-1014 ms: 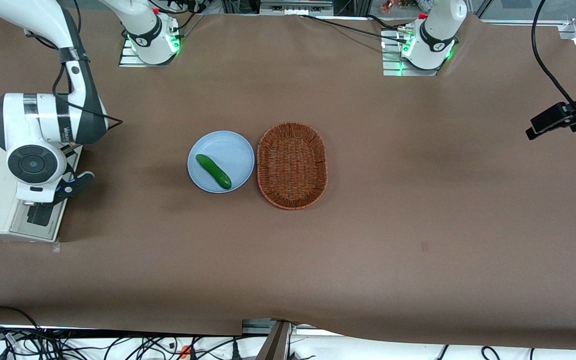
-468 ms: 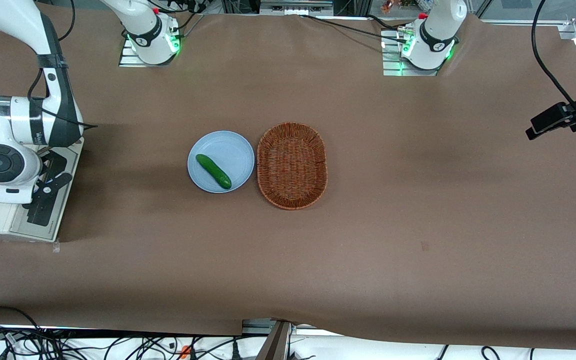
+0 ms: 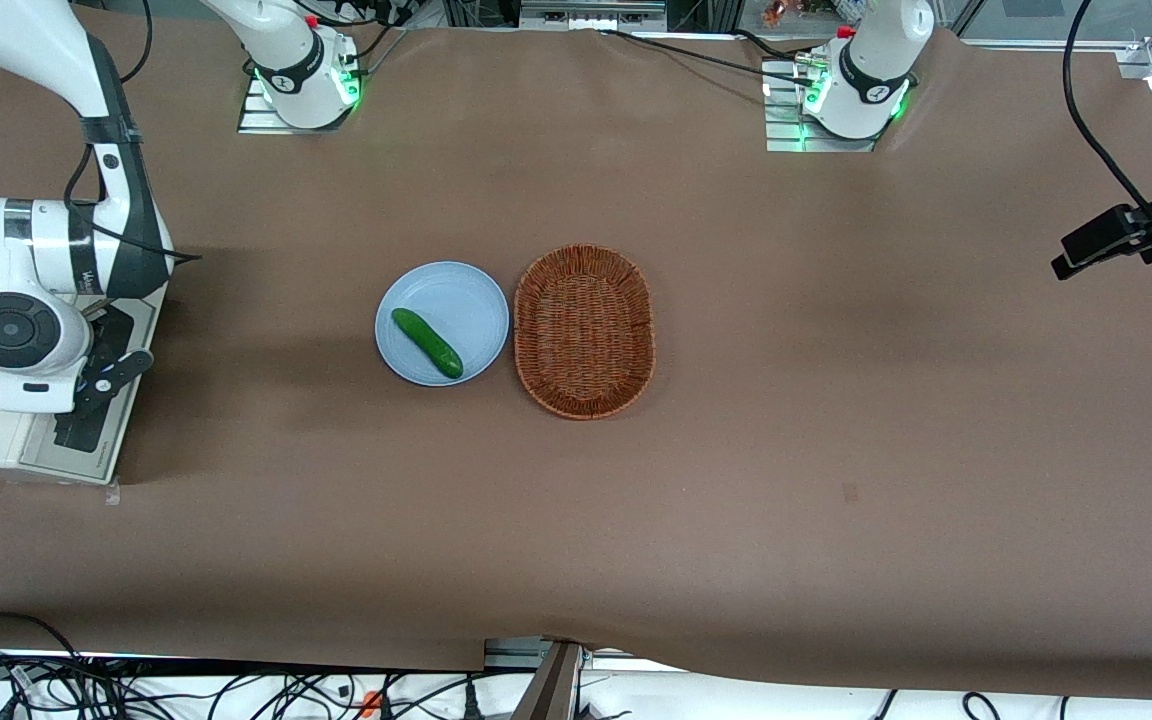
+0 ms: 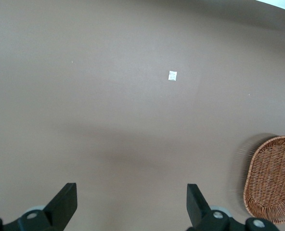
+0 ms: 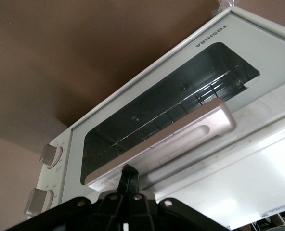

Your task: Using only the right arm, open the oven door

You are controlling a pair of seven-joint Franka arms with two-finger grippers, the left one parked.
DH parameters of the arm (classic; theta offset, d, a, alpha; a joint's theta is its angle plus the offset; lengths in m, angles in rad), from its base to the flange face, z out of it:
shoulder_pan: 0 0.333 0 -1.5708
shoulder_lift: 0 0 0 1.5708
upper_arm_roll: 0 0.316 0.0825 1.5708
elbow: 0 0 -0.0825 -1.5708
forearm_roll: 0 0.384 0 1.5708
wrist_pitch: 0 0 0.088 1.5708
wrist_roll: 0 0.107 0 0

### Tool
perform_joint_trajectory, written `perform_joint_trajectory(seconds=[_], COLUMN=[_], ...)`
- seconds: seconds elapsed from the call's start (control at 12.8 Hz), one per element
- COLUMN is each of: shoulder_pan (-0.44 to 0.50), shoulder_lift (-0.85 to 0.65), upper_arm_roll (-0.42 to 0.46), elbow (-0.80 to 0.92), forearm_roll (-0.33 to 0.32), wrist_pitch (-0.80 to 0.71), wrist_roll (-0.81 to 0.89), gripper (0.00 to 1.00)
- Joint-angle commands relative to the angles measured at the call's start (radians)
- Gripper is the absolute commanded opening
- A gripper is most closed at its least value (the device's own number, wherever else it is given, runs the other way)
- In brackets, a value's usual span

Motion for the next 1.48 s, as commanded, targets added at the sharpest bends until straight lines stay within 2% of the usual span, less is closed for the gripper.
perform_joint_trajectory(seconds=[0.0,0.55,1.01,1.4], shoulder_pan=[0.000,0.016,0.031,0.047], shoulder_lift=[0.009,0.038,0.071,0.112], upper_arm_roll=[0.005,0.015,0.015,0.015], elbow=[0.008,0.025,0.035,0.056], forearm_roll=[-0.014,0.005,0.084,0.176], wrist_pitch=[0.013,0.021,0.045,0.058], wrist_roll=[0.001,0.047,0.082,0.107], gripper=[0.00,0.00,0.00,0.00])
